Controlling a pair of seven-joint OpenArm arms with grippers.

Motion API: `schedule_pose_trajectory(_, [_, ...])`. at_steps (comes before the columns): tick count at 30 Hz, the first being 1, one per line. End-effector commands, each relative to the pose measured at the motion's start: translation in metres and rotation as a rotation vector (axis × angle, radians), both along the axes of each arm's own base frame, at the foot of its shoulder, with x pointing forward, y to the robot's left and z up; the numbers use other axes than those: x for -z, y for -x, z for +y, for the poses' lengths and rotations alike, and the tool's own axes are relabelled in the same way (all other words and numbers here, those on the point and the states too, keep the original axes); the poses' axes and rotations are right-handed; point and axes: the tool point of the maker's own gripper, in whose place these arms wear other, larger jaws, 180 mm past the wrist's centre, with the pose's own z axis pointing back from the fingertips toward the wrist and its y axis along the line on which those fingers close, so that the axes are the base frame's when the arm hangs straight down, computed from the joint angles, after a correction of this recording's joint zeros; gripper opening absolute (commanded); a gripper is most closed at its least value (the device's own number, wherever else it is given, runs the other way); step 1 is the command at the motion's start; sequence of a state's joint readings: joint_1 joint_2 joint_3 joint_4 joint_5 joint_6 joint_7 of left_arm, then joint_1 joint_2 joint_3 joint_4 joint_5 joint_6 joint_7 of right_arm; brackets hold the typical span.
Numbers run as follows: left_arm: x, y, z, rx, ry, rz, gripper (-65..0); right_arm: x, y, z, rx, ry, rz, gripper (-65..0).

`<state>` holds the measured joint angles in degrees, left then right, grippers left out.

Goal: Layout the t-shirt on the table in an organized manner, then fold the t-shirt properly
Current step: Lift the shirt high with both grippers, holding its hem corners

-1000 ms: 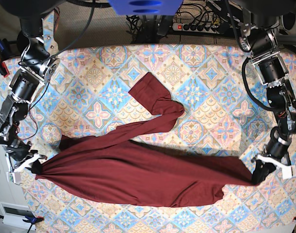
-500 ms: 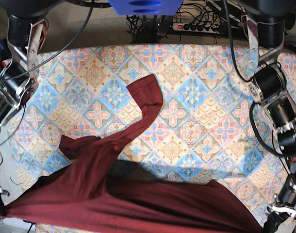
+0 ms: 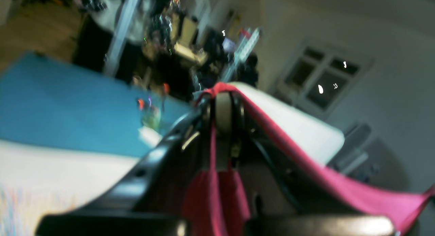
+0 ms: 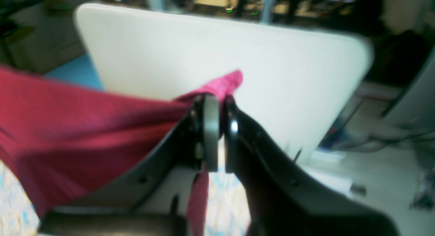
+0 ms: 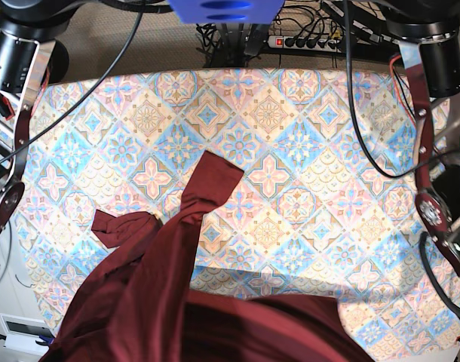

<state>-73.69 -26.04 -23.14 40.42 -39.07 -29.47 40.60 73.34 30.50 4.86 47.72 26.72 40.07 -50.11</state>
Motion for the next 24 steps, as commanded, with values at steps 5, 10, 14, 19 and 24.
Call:
schedule_pose_trajectory(5, [0.012,-0.003,0.022,-0.027,0.039,0.038,-65.0,0.009,-0.014,0.012,-0.031,-0.018,0.002,-64.2])
schedule_pose_trajectory(10, [0.028,0.002,0.047,-0.065,0.032,0.090,-65.0,0.024,-0.026,0.031,-0.067,-0.057,0.026,-64.2])
schedule_pose_trajectory(14, [0.032,0.004,0.053,-0.085,-0.046,0.131,-65.0,0.027,-0.027,0.036,-0.076,-0.060,0.031,-64.2])
schedule_pose_trajectory(19, [0.041,0.008,0.057,-0.074,-0.071,0.184,-65.0,0.028,-0.026,0.035,-0.074,-0.056,0.046,-64.2])
schedule_pose_trajectory(24, [0.038,0.022,0.067,-0.071,-0.133,0.234,-65.0,0.027,-0.015,0.032,-0.087,-0.052,0.105,-64.2])
